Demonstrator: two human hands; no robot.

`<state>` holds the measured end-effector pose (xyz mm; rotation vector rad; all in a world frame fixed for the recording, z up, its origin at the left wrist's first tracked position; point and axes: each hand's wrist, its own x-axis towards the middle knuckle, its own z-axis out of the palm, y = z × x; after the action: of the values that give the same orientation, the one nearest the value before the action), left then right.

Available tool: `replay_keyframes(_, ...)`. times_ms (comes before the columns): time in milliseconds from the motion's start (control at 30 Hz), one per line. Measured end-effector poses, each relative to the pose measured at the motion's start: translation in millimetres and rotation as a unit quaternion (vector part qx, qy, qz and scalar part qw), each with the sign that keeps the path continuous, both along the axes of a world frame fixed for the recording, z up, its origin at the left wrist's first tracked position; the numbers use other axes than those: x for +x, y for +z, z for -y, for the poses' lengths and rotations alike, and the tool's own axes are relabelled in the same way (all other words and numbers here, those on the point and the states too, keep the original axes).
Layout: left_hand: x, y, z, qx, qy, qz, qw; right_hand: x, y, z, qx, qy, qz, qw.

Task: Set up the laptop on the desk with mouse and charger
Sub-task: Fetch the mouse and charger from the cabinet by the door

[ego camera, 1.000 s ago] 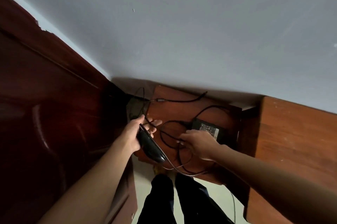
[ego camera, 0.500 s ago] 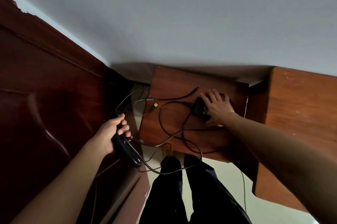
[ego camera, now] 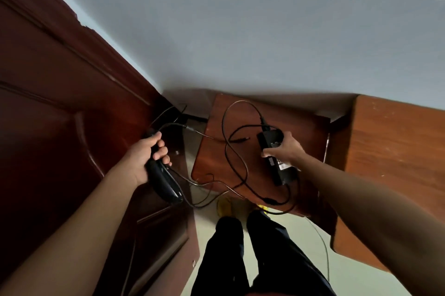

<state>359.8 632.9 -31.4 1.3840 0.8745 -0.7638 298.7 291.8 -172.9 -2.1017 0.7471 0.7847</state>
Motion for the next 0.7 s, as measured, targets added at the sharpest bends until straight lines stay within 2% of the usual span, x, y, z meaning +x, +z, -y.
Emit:
replay_keyframes(267,46,108,48,-0.011,-0.138,0.157,0.978,-13,128,8,0.068,-0.109,0.166,0.978)
replay_keyframes(467,39,169,132,-0.056,-0.215,0.227,0.948,-91,200,59,0.036,-0.214,0.251,0.943)
replay_keyframes(567,8,187,194,-0.089,-0.287,0.244,0.922,-153,221,97,0.007,-0.29,0.257,0.922)
replay_keyframes(700,-46,210,282,-0.126,-0.405,0.264,0.866,-247,241,146,-0.011,-0.402,0.277,0.873)
